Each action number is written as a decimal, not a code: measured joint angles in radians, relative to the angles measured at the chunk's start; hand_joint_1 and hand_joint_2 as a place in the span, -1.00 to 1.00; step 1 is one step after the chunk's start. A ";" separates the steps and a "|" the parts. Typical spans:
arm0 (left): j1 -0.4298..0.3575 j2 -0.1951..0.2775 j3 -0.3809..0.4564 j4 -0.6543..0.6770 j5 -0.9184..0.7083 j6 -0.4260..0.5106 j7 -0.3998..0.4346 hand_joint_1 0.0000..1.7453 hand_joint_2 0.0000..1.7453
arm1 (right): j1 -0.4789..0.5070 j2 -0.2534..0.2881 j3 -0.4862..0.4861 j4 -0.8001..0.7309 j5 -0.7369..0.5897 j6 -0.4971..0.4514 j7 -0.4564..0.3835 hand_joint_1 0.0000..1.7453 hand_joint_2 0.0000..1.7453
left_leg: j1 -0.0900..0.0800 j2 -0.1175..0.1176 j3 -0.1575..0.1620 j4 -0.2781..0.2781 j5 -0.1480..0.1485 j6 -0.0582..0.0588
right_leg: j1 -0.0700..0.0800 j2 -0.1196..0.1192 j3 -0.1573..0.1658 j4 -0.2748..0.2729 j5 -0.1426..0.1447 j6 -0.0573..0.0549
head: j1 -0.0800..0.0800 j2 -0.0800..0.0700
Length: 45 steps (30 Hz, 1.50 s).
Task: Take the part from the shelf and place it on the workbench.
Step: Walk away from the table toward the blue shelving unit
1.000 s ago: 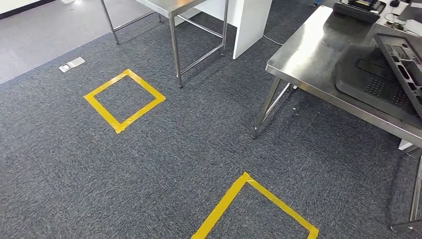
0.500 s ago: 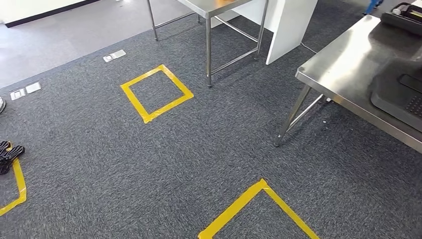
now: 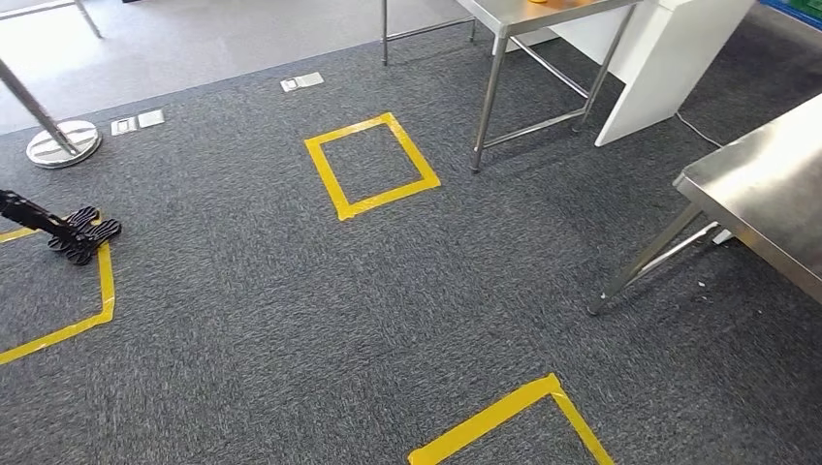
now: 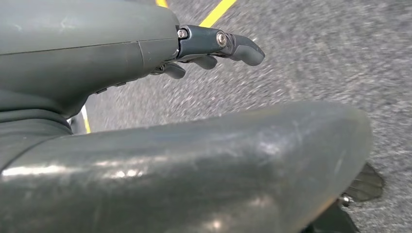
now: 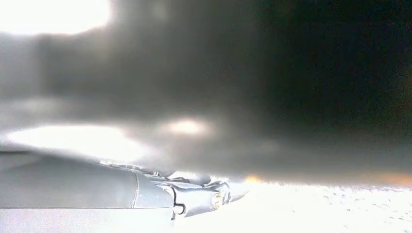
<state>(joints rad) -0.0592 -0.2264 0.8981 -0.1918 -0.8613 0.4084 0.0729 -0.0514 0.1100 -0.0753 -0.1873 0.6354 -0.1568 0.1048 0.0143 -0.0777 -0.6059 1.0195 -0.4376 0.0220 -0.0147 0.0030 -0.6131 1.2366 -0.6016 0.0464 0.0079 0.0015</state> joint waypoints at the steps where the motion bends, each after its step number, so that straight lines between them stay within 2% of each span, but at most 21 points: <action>1: 0.000 0.000 0.000 0.000 0.001 0.000 0.004 -1.00 -1.00 | 0.000 0.000 0.000 0.000 0.001 0.000 0.000 -1.00 -1.00 | 0.001 -0.016 0.000 0.000 0.003 -0.004 | -0.003 0.016 0.034 -0.073 0.033 0.008 | 0.001 0.000; 4: 0.000 -0.001 0.000 0.000 0.004 0.000 0.012 -1.00 -1.00 | -0.002 -0.002 0.000 0.001 0.002 0.001 0.000 -1.00 -1.00 | -0.002 -0.055 -0.007 0.001 0.011 -0.020 | -0.007 0.079 0.101 -0.229 0.087 0.006 | 0.001 0.000; 7: 0.004 -0.001 0.000 0.000 0.005 0.000 0.017 -1.00 -1.00 | -0.006 -0.002 0.000 0.001 0.004 0.001 0.000 -1.00 -1.00 | 0.001 -0.071 -0.016 -0.003 0.020 -0.040 | -0.003 0.055 0.108 -0.241 0.097 -0.019 | 0.000 0.000; 9: 0.004 -0.001 0.001 0.000 0.006 0.000 0.020 -1.00 -1.00 | -0.005 -0.001 0.000 0.001 0.006 0.001 0.001 -1.00 -1.00 | 0.000 -0.012 -0.042 0.047 -0.014 -0.047 | -0.006 0.024 0.113 -0.246 0.105 -0.035 | -0.005 0.000; 11: 0.002 -0.001 0.001 0.000 0.006 -0.002 0.021 -1.00 -1.00 | -0.002 -0.002 0.000 0.001 0.007 0.001 0.002 -1.00 -1.00 | -0.001 0.056 -0.098 0.174 -0.087 -0.051 | -0.002 -0.010 0.112 -0.247 0.106 -0.045 | -0.009 0.000; 13: 0.002 -0.001 0.001 0.000 0.008 -0.004 0.024 -1.00 -1.00 | 0.001 -0.002 0.000 0.001 0.008 0.002 0.004 -1.00 -1.00 | 0.001 0.072 -0.144 0.280 -0.128 -0.057 | 0.002 -0.045 0.111 -0.247 0.105 -0.047 | -0.010 0.000; 15: 0.003 -0.001 0.001 0.000 0.011 -0.007 0.028 -1.00 -1.00 | 0.000 -0.003 0.000 0.001 0.009 0.003 0.006 -1.00 -1.00 | 0.003 0.081 -0.117 0.245 -0.097 -0.059 | 0.004 -0.075 0.112 -0.246 0.103 -0.047 | -0.010 0.000; 17: 0.002 -0.001 0.002 0.000 0.012 -0.010 0.031 -1.00 -1.00 | -0.002 -0.003 0.000 0.001 0.011 0.003 0.007 -1.00 -1.00 | 0.002 0.121 -0.034 0.107 -0.042 -0.057 | 0.008 -0.098 0.116 -0.245 0.098 -0.041 | -0.011 0.000; 19: 0.000 -0.001 0.002 0.000 0.012 -0.012 0.033 -1.00 -1.00 | -0.004 -0.003 0.000 0.001 0.011 0.003 0.009 -1.00 -1.00 | -0.003 0.148 0.014 0.022 -0.020 -0.047 | 0.016 -0.117 0.119 -0.243 0.091 -0.032 | -0.007 0.000; 22: 0.000 -0.002 0.002 0.000 0.009 -0.012 0.031 -1.00 -1.00 | -0.009 -0.003 0.000 0.001 0.013 0.004 0.010 -1.00 -1.00 | -0.008 0.120 0.011 0.008 -0.014 -0.025 | 0.016 -0.137 0.125 -0.243 0.087 -0.018 | 0.000 0.000; 24: 0.000 -0.002 0.002 0.000 0.004 -0.011 0.023 -1.00 -1.00 | -0.010 -0.003 0.000 0.001 0.013 0.004 0.011 -1.00 -1.00 | -0.005 0.094 0.008 0.001 -0.005 -0.009 | 0.011 -0.095 0.104 -0.199 0.058 -0.015 | 0.001 0.000; 26: -0.001 -0.002 0.002 -0.001 -0.003 -0.010 0.012 -1.00 -1.00 | -0.008 -0.002 0.000 0.001 0.013 0.004 0.011 -1.00 -1.00 | -0.003 0.068 0.003 -0.001 0.002 0.001 | 0.007 -0.030 0.044 -0.075 0.000 -0.022 | 0.005 0.000; 28: -0.002 -0.002 0.000 -0.001 -0.008 -0.010 0.002 -1.00 -1.00 | -0.006 -0.002 0.000 0.002 0.013 0.004 0.011 -1.00 -1.00 | -0.005 0.036 -0.005 -0.001 0.007 0.005 | 0.007 -0.009 -0.015 0.040 -0.035 -0.022 | 0.006 0.000; 29: -0.001 -0.002 -0.002 -0.001 -0.009 -0.009 -0.002 -1.00 -1.00 | -0.005 -0.002 0.000 0.002 0.013 0.004 0.011 -1.00 -1.00 | -0.005 0.020 -0.007 -0.001 0.009 0.005 | 0.006 -0.006 -0.023 0.049 -0.031 -0.016 | 0.006 0.000; 32: 0.000 -0.002 -0.006 -0.001 -0.020 0.000 -0.016 -1.00 -1.00 | -0.003 -0.003 0.000 0.002 0.013 0.003 0.010 -1.00 -1.00 | -0.006 -0.027 -0.009 0.000 0.017 -0.004 | 0.001 0.035 0.057 -0.129 0.051 0.003 | 0.006 0.000; 35: 0.001 -0.002 -0.017 -0.002 -0.042 0.032 -0.041 -1.00 -1.00 | -0.006 -0.004 0.000 0.002 0.012 0.002 0.005 -1.00 -1.00 | -0.008 -0.057 -0.015 -0.001 0.026 -0.020 | 0.004 0.071 0.102 -0.235 0.088 -0.011 | 0.004 0.000; 37: 0.004 -0.002 -0.022 -0.002 -0.047 0.050 -0.051 -1.00 -1.00 | -0.009 -0.003 0.000 0.002 0.012 0.001 0.003 -1.00 -1.00 | -0.005 -0.069 -0.021 -0.003 0.031 -0.032 | 0.005 0.047 0.106 -0.238 0.097 -0.027 | 0.004 0.000; 39: 0.006 -0.003 -0.024 -0.002 -0.046 0.064 -0.062 -1.00 -1.00 | -0.007 -0.003 0.000 0.002 0.011 0.000 0.001 -1.00 -1.00 | -0.006 -0.028 -0.042 0.035 0.003 -0.040 | 0.001 0.018 0.110 -0.244 0.106 -0.044 | 0.001 0.000; 41: 0.004 -0.003 -0.026 -0.002 -0.042 0.070 -0.071 -1.00 -1.00 | -0.002 -0.002 0.000 0.003 0.011 0.000 0.000 -1.00 -1.00 | -0.008 0.041 -0.096 0.154 -0.070 -0.045 | 0.003 -0.012 0.107 -0.245 0.109 -0.054 | -0.005 0.000; 43: 0.005 -0.004 -0.026 -0.002 -0.040 0.072 -0.075 -1.00 -1.00 | 0.002 -0.003 0.000 0.003 0.011 0.000 0.000 -1.00 -1.00 | -0.004 0.069 -0.145 0.271 -0.121 -0.050 | 0.008 -0.046 0.104 -0.245 0.109 -0.056 | -0.007 0.000; 45: 0.006 -0.004 -0.026 -0.002 -0.040 0.072 -0.076 -1.00 -1.00 | 0.002 -0.004 0.000 0.003 0.011 0.000 0.000 -1.00 -1.00 | 0.000 0.080 -0.123 0.252 -0.099 -0.054 | 0.010 -0.075 0.105 -0.245 0.107 -0.056 | -0.007 0.000</action>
<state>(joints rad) -0.0535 -0.2303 0.8717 -0.1934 -0.9014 0.4807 -0.0032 -0.0497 0.1062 -0.0755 -0.1846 0.6466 -0.1568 0.1044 0.0146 0.0019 -0.7291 1.2714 -0.5369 -0.0317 -0.0051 -0.0723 -0.5086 0.9918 -0.4945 -0.0093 0.0005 0.0015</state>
